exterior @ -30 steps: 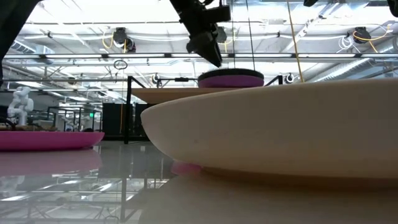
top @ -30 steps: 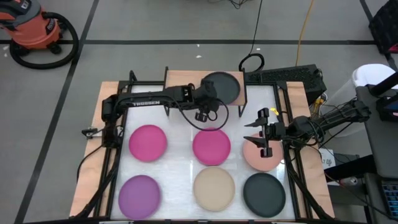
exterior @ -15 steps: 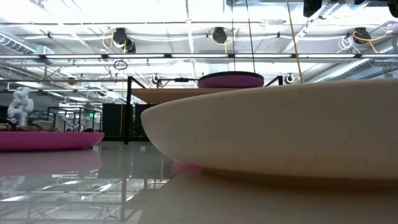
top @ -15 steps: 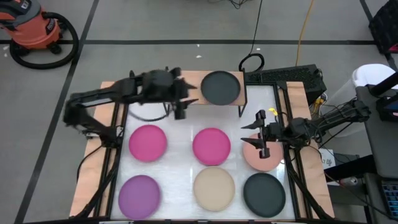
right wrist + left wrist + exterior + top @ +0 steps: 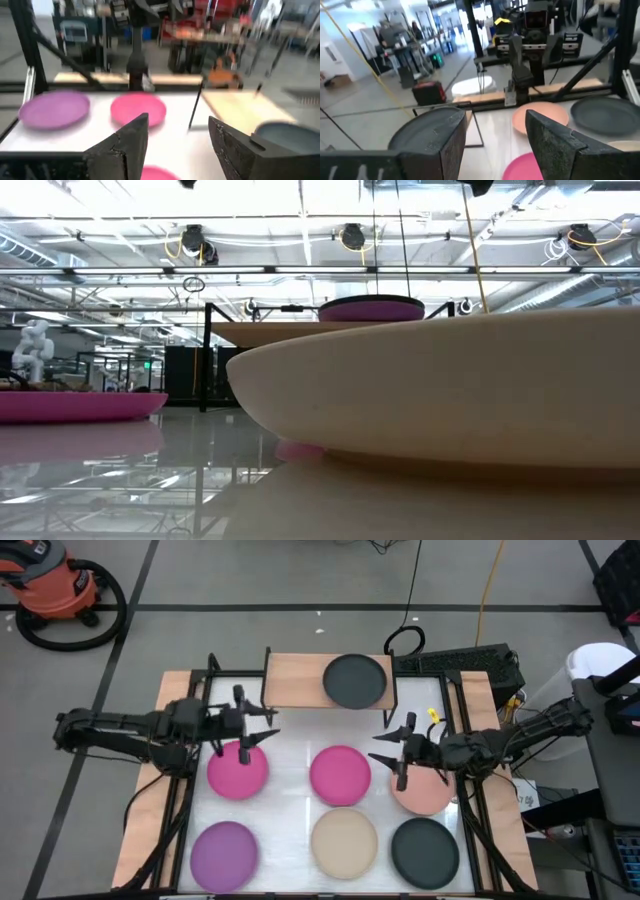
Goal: Place and stack plates onto a shelf
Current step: Stack the light orange plate on top of the black plate on the shelf
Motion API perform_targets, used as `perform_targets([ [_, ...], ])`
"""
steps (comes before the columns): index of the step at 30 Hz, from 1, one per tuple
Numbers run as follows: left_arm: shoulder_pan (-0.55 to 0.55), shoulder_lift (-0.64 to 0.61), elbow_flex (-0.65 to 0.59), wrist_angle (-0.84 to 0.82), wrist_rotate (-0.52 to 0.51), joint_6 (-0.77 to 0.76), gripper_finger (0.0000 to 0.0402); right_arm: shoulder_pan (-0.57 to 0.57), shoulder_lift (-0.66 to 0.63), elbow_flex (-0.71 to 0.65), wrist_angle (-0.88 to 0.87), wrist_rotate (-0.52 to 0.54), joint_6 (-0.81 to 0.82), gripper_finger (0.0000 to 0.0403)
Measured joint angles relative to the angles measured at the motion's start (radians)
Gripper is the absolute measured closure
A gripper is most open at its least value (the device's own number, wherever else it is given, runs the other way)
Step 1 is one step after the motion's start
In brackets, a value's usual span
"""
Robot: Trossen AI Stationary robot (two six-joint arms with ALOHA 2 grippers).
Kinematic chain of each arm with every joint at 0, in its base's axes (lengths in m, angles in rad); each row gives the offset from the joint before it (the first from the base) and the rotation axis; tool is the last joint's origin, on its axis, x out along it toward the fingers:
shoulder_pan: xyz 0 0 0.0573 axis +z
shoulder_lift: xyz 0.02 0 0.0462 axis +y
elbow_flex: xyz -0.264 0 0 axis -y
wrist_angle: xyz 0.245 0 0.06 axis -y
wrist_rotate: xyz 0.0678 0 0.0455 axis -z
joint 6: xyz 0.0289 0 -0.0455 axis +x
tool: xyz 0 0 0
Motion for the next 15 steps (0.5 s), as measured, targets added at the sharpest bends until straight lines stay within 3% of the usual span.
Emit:
perform_targets([
  [7, -0.007, -0.112, -0.253, 0.291, -0.001, -0.051, 0.0193, 0.000, 0.091, 0.180, -0.419, -0.013, 0.226, 0.0216],
  [15, 0.002, -0.121, -0.347, 0.340, -0.015, -0.034, 0.0193, 0.007, 0.146, 0.122, -0.680, -0.234, 0.571, 0.0216],
])
